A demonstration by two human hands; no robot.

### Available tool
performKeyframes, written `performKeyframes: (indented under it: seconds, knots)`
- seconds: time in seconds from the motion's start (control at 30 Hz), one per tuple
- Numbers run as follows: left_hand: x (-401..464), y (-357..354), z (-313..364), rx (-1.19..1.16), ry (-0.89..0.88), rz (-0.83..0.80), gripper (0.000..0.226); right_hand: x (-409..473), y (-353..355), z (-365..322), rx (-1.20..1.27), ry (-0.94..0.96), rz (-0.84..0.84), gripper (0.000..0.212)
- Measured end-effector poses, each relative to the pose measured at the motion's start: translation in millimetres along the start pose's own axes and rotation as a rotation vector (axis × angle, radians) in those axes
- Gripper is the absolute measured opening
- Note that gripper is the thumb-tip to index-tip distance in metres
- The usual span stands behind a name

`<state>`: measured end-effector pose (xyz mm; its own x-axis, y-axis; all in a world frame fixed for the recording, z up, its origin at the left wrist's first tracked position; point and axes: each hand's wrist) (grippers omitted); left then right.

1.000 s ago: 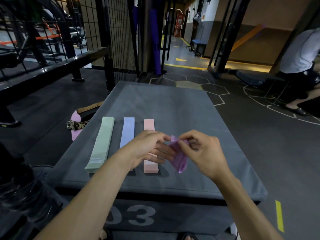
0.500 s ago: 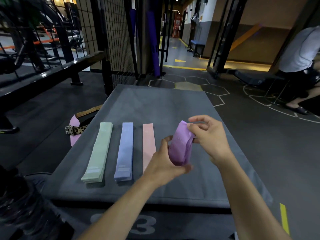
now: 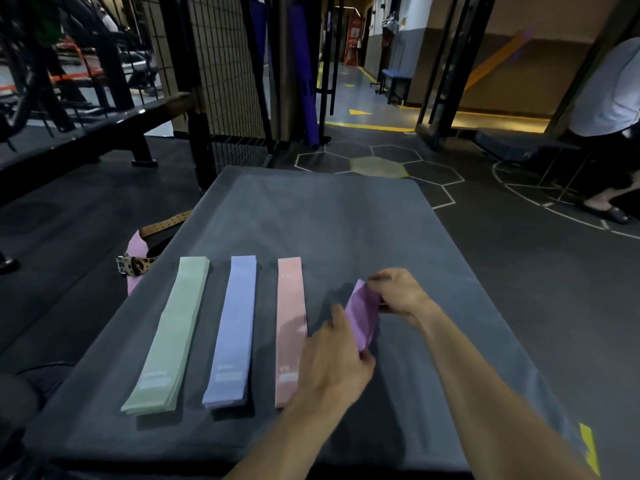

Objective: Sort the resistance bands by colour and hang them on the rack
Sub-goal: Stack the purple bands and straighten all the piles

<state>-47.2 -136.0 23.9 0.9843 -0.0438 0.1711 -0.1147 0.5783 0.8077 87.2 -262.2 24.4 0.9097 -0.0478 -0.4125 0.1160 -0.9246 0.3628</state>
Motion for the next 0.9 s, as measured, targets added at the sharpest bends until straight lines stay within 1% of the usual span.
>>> performKeyframes:
  seconds: [0.1, 0.17, 0.23, 0.3, 0.43, 0.5, 0.63, 0.77, 0.9]
  knots:
    - [15, -15, 4, 0.169, -0.029, -0.029, 0.075, 23, 1, -9, -0.157, 0.109, 0.002, 0.019]
    - [21, -25, 6, 0.365, -0.06, -0.095, 0.082, 33, 1, -10, -0.361, 0.205, 0.019, 0.021]
    - [23, -29, 6, 0.517, -0.086, -0.152, 0.083, 39, -1, -4, -0.566, 0.257, 0.027, 0.026]
    - [23, -32, 4, 0.56, -0.083, -0.183, 0.081, 39, -4, 2, -0.656, 0.282, 0.044, 0.028]
    - [22, -29, 3, 0.538, -0.019, -0.223, 0.087, 41, -4, 10, -0.718, 0.373, 0.115, 0.028]
    - [21, -26, 2, 0.552, -0.015, -0.2, 0.084, 42, -2, 12, -0.769, 0.41, 0.127, 0.025]
    - [15, -23, 0, 0.489, -0.055, -0.125, 0.068, 40, 4, 7, -0.856, 0.418, 0.1, 0.021]
    - [14, -18, -4, 0.356, -0.085, -0.056, 0.051, 34, 11, -2, -0.895, 0.418, 0.036, 0.023]
    - [19, -13, -9, 0.208, -0.06, -0.067, 0.033, 37, 9, -4, -0.923, 0.422, 0.079, 0.022]
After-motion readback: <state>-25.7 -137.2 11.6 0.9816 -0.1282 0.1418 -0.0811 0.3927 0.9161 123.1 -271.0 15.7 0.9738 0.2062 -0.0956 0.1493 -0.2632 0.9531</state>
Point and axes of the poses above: each hand's wrist, its own x-axis towards the middle knuckle, its own y-axis out of the back of the hand, z = x × y, and after that the axes turned 10 degrees about -y, right-handed
